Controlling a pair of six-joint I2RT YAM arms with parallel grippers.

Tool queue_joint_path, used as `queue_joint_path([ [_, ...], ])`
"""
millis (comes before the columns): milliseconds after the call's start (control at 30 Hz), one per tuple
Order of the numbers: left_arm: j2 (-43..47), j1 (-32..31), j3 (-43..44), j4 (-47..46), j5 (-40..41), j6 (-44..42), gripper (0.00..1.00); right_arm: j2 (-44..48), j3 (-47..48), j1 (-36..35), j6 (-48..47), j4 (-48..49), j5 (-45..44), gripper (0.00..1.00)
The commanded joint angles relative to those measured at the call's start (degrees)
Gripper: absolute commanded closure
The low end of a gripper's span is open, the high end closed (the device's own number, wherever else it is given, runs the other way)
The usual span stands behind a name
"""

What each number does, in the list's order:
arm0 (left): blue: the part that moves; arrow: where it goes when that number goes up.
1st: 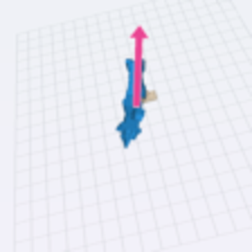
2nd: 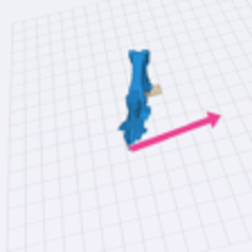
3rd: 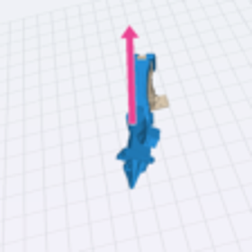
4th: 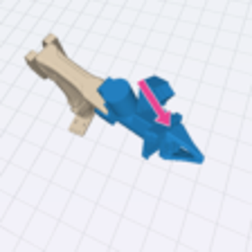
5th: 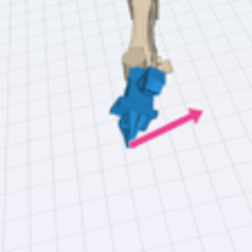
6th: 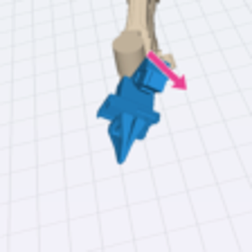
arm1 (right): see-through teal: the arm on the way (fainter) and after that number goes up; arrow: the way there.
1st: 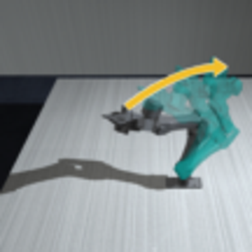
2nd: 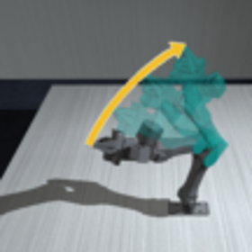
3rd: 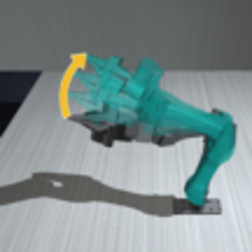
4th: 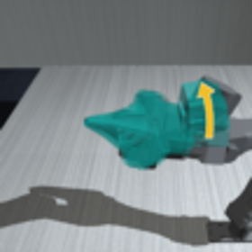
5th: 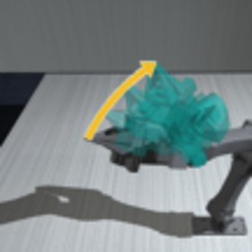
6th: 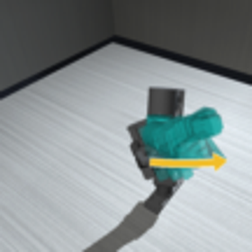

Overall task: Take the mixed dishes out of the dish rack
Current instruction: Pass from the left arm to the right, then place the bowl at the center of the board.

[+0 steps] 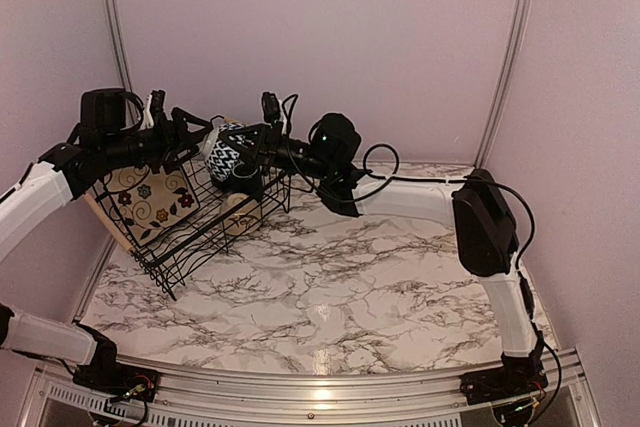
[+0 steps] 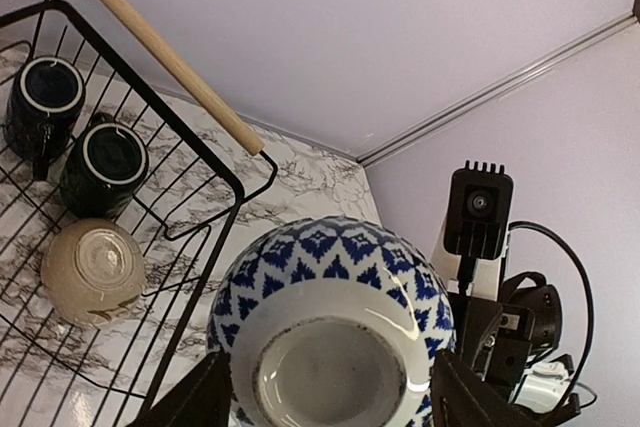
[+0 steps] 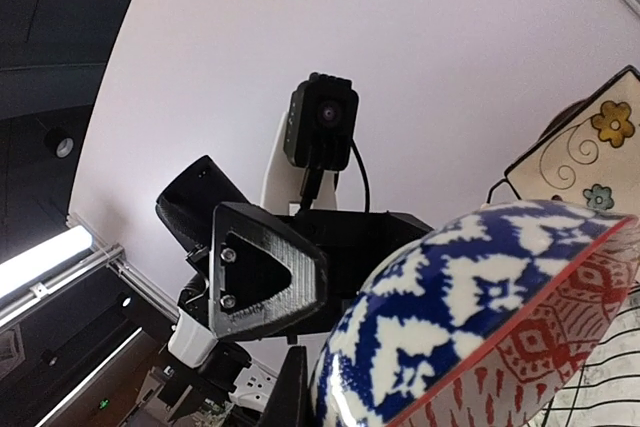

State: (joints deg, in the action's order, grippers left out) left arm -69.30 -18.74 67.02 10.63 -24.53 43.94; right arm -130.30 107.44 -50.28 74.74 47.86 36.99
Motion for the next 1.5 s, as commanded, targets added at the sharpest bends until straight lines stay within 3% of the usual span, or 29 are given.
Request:
queue_joint_path([
  [0,3.04,0.33,3.65,5.47,2.21,-5.12,0.13,8.08,-1.45,-0.30,-6.57,-1.30,0.77,1.00],
  [100,2.95,0.37,9.08,12.18,5.57,-10.07,0.01,14.18,-6.57,0.00,-14.41,-8.34,0.51,1.00],
  [233,2.30,0.37,16.42,17.61,11.85,-14.53,0.01,24.55,-16.59,1.02,-28.60,-22.18,-2.74,1.00],
  [433,0.50,0.37,19.63,13.43,18.11,-16.96,0.01,40.79,-29.15,2.83,-50.99,-56.25,-31.60,1.00],
  [567,-1.94,0.37,19.64,8.72,20.86,-18.77,0.01,45.78,-34.81,3.68,-54.86,-70.92,-48.21,1.00],
  [767,-5.06,0.37,20.46,9.16,28.47,-24.67,0.01,48.63,-38.38,5.33,-51.62,-89.78,-65.65,1.00],
  [867,-3.64,0.37,15.68,6.47,32.94,-25.88,0.01,46.66,-37.96,14.29,-47.41,-97.17,-62.43,1.00],
  [1000,-1.11,0.43,8.13,1.77,34.63,-26.92,0.01,44.51,-38.44,22.96,-50.32,-98.65,-57.54,1.00],
  [1167,-0.79,1.73,5.41,1.82,35.63,-28.73,0.01,37.83,-36.33,33.46,-53.21,-100.49,-53.22,1.00],
  [1467,2.10,2.82,2.47,-0.87,33.50,-29.07,0.01,27.53,-33.07,41.24,-59.97,-98.13,-50.89,1.00],
])
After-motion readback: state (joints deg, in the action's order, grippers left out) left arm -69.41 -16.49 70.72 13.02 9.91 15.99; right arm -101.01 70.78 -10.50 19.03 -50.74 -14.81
